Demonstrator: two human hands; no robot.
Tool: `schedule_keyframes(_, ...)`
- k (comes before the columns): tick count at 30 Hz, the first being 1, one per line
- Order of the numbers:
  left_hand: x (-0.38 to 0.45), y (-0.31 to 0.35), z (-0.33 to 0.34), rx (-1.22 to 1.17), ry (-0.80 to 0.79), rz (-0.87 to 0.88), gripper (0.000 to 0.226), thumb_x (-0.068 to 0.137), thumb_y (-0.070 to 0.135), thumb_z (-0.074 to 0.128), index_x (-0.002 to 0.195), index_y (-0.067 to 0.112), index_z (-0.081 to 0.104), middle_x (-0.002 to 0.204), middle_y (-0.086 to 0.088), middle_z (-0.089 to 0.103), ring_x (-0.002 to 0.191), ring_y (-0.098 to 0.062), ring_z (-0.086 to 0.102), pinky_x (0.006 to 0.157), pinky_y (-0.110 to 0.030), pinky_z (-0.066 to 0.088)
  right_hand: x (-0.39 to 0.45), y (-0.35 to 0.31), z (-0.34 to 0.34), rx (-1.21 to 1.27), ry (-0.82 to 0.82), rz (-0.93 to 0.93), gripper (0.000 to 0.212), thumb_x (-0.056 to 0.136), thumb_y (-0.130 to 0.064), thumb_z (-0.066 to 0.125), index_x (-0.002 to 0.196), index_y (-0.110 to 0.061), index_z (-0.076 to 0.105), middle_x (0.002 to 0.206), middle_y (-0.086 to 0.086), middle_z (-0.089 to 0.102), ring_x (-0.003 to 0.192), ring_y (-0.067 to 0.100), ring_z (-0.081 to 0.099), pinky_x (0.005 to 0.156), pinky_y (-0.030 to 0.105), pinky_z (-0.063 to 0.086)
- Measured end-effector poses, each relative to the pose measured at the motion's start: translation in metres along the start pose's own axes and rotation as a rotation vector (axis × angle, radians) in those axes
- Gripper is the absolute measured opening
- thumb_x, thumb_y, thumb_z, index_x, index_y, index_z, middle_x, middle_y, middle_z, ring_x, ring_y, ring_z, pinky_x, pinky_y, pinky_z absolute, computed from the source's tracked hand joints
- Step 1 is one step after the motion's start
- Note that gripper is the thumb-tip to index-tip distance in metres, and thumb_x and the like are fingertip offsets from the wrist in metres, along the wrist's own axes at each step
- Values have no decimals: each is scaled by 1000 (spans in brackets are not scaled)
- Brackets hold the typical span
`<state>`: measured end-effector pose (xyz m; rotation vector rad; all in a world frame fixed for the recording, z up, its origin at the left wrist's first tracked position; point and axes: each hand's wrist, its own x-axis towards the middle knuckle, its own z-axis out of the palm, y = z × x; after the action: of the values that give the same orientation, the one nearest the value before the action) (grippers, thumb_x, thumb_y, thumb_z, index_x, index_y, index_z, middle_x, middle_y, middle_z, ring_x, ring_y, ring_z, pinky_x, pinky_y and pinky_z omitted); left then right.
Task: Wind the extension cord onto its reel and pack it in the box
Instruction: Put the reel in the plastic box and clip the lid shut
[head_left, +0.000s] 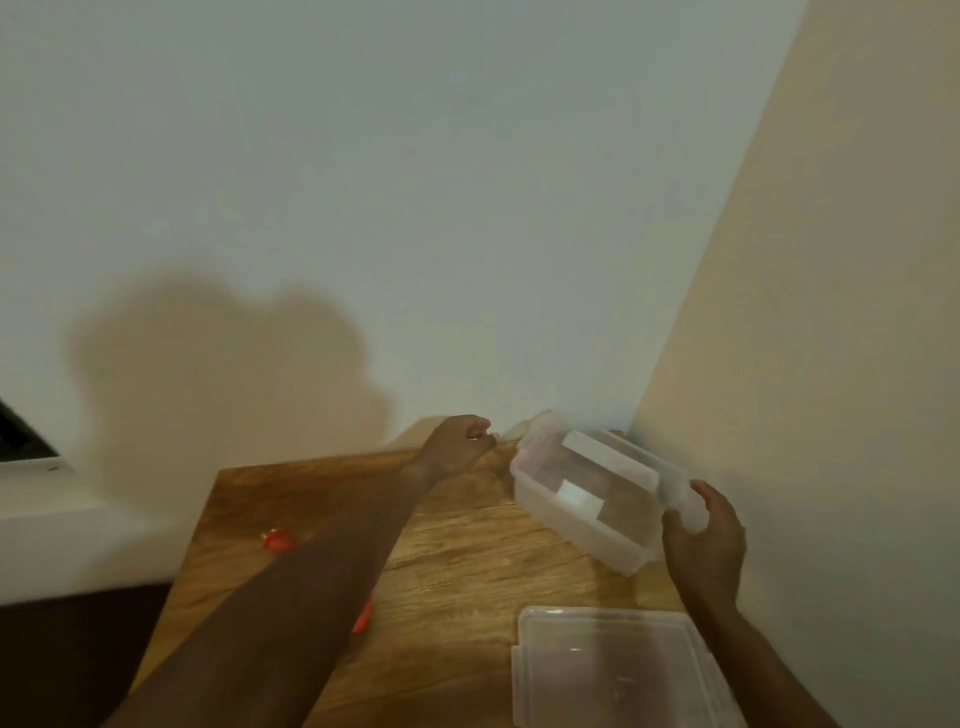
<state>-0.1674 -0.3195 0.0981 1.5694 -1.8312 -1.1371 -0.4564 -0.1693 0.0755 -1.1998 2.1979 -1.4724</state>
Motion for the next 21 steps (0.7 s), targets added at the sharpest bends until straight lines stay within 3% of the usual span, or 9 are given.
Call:
schedule_keyframes(3,20,21,26,39,-123,-25,68,99,38,69,154,5,45,161,-11,47,147,-27,48,111,-31,39,4,22,-14,50,-42,216,50,87,-26,71,133,-17,53,136,10,57,118,30,55,90,37,44)
schedule_keyframes(5,29,27,37,55,-174,-56,75,98,41,70,157,6,39,164,-11,43,149,-29,45,115,-36,40,7,29,-16,71,-67,324,55,87,-31,71,136,-18,51,139,10,55,119,32,55,89,39,45)
schedule_keyframes(7,33,30,47,70,-180,-93,71,99,35,69,156,5,40,162,-12,46,143,-30,51,109,-36,46,12,33,-17,68,-140,409,55,88,-35,70,136,-13,52,137,11,57,114,32,59,86,41,50)
schedule_keyframes(10,29,27,60,-64,-120,-141,63,96,22,73,151,5,48,152,-12,56,119,-24,62,85,-27,58,18,37,-9,140,-309,412,33,88,-31,70,112,-8,66,110,12,72,81,19,70,58,30,58)
schedule_keyframes(11,26,25,60,-119,-105,-161,61,94,19,75,149,5,51,147,-11,60,112,-22,64,76,-24,60,18,37,-6,155,-332,403,29,87,-28,72,109,-9,68,104,10,73,80,19,70,56,29,59)
schedule_keyframes(12,23,22,58,-143,-86,-172,55,93,18,76,143,4,57,140,-10,65,108,-24,68,73,-27,63,19,37,-2,162,-322,395,27,86,-25,73,109,-11,69,102,8,74,82,21,71,59,31,60)
schedule_keyframes(15,12,7,37,-195,32,-170,23,95,11,70,111,-5,75,108,-20,76,91,-36,74,85,-49,62,17,30,10,223,-293,378,22,83,-17,76,104,-18,72,95,1,75,82,21,71,70,46,62)
schedule_keyframes(18,-9,-10,3,-168,143,-203,19,100,11,64,100,-2,78,85,-13,72,64,-19,64,59,-27,54,9,13,28,276,-358,358,28,83,-8,73,108,-19,71,95,0,75,84,22,72,72,50,61)
schedule_keyframes(21,-35,-29,-26,-242,212,-235,20,101,6,60,103,-4,78,84,-16,71,68,-25,64,62,-29,54,-3,-9,51,261,-401,273,34,84,-4,70,117,-14,68,101,2,73,84,19,71,69,43,62)
